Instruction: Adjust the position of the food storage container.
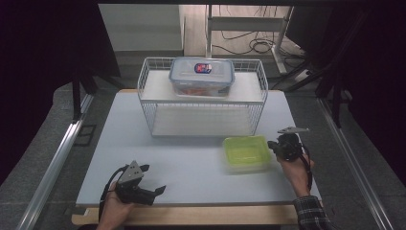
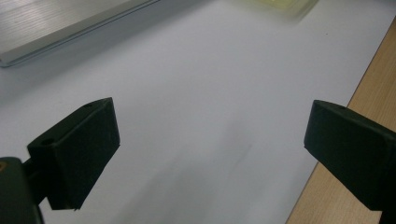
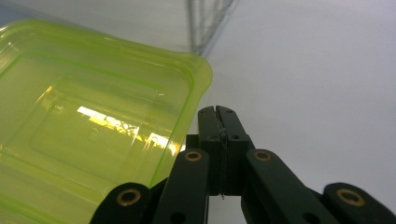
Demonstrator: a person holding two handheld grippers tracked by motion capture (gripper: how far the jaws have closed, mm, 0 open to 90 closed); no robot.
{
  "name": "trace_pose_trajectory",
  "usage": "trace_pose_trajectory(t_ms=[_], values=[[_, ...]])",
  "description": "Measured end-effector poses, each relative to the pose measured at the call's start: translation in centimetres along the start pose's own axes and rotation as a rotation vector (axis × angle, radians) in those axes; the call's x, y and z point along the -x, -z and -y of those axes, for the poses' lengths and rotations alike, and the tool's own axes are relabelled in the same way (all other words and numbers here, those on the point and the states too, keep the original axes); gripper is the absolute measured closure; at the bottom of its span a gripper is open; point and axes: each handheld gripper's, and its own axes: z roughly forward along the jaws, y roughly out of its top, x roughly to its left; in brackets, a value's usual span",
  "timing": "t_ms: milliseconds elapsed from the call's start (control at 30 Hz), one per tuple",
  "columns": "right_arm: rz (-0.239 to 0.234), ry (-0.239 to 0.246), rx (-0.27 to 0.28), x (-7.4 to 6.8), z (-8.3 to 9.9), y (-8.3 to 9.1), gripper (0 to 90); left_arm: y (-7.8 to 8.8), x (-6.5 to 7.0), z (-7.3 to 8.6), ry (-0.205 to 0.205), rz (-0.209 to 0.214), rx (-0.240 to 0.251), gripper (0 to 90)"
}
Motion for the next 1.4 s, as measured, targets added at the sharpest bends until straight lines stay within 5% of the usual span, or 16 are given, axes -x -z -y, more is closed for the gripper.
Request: trace_pose_trajectory(t_ms=[1133,1400], values=[[-0.203,0.146,-0.018,-9.6,-0.8,-1.2,89.3,0.0,0.0,0.0,-0.005,-0.001,-0.002,3.4],[-0.197,0.189,-0.029,-10.8,-0.9,-1.2,84.6,0.0,0.1,0.0,-0.006,-0.003,-0.005,3.4]])
